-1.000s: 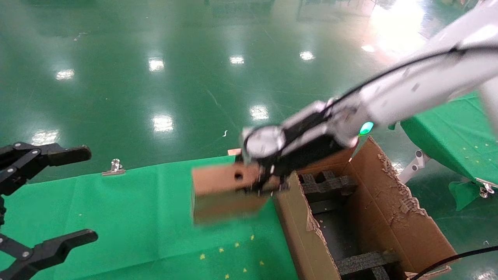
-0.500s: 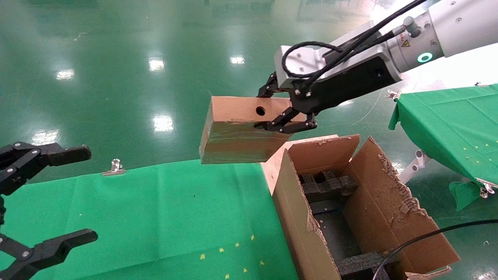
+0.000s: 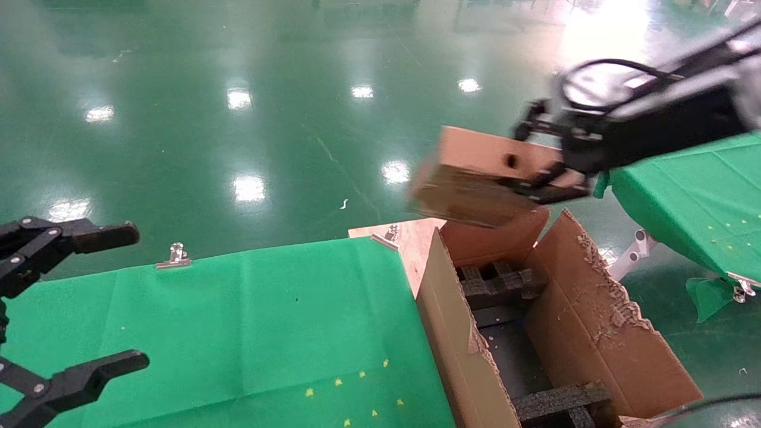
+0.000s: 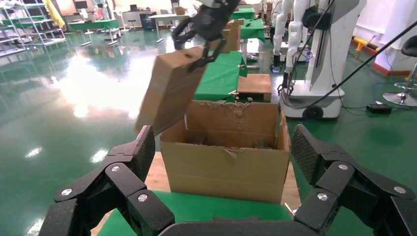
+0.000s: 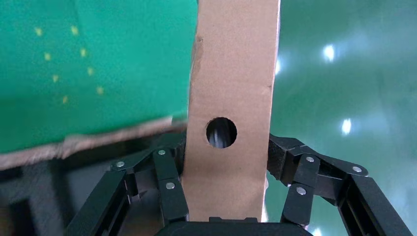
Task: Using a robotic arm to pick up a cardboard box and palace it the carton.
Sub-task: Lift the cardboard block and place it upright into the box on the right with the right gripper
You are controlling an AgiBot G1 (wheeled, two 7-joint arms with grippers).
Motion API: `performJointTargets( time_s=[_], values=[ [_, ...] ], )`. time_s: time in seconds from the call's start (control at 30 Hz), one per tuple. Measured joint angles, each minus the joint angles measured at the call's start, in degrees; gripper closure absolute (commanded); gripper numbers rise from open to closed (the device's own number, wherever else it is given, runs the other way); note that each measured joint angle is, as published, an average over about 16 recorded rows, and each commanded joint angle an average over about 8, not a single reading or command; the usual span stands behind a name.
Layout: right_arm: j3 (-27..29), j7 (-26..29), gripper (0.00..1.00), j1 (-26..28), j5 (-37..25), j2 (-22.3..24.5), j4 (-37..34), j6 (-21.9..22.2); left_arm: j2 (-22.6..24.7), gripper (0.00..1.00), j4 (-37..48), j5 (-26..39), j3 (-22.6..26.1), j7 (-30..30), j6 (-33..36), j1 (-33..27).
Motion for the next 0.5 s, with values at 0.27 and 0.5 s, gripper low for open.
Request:
performJointTargets(
  time_s=[0.27, 0.5],
  values=[
    [-6.0, 5.2, 1.00, 2.2, 0.2, 11.2, 6.7, 0.2, 0.0, 0.00, 0.0, 0.0, 0.0, 0.0, 0.0, 0.0],
    [-9.2, 9.1, 1.00, 2.7, 0.6, 18.3, 11.8, 0.8, 0.0, 0.00, 0.0, 0.0, 0.0, 0.0, 0.0, 0.0]
  ],
)
